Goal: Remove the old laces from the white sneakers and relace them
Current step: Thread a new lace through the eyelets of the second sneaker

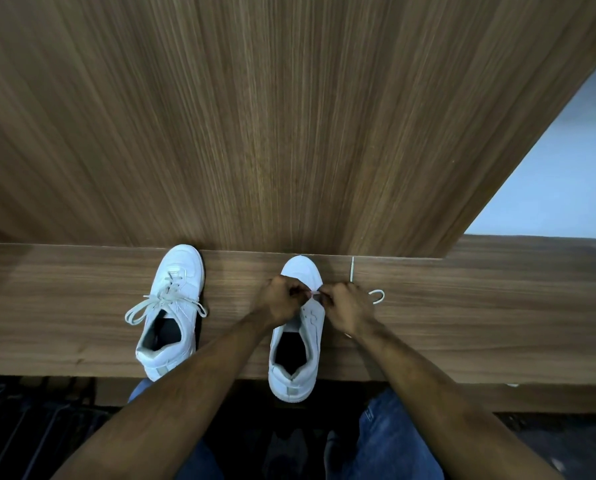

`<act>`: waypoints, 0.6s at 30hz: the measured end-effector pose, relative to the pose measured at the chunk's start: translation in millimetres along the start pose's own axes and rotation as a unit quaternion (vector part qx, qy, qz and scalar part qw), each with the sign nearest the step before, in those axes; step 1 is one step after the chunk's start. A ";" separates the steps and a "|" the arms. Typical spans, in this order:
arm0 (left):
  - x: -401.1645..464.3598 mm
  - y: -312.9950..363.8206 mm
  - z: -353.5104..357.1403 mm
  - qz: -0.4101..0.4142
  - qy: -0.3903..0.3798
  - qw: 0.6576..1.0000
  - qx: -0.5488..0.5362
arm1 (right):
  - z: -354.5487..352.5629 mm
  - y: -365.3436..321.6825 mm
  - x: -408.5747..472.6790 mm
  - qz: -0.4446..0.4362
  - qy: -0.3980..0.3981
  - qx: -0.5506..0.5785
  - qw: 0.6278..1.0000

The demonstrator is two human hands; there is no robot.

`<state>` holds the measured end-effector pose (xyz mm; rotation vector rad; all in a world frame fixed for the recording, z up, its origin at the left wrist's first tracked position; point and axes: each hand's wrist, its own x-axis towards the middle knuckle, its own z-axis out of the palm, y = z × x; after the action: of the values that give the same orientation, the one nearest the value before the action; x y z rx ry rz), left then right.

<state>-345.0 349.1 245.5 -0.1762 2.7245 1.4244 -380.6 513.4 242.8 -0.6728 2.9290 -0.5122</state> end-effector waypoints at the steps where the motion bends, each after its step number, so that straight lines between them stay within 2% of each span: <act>1: -1.5 -1.5 -3.2 -0.008 0.006 1.000 0.012 | -0.2 5.5 -1.7 0.023 0.010 0.007 1.000; 4: -4.8 -13.7 -12.3 -0.021 0.020 0.999 0.034 | -0.7 20.7 -7.4 0.122 -0.001 0.023 0.992; 6: -6.4 -20.3 -14.8 -0.029 0.024 0.999 0.033 | 2.0 25.3 -10.4 0.135 -0.034 0.014 0.990; 12: -15.0 -10.7 -5.3 -0.023 0.016 0.998 0.047 | 7.0 -3.8 -12.5 -0.012 -0.066 0.087 0.994; 15: -20.5 -12.7 0.7 -0.035 0.009 0.998 0.045 | 11.3 -23.6 -11.2 0.015 -0.093 0.096 0.991; 18: -28.8 -15.0 4.4 -0.049 0.034 0.995 0.074 | 17.9 -30.4 -15.6 0.040 -0.058 0.075 0.995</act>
<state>-314.5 346.3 233.8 -0.3511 2.8187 1.2074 -351.4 489.1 236.7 -0.5452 2.7618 -0.6536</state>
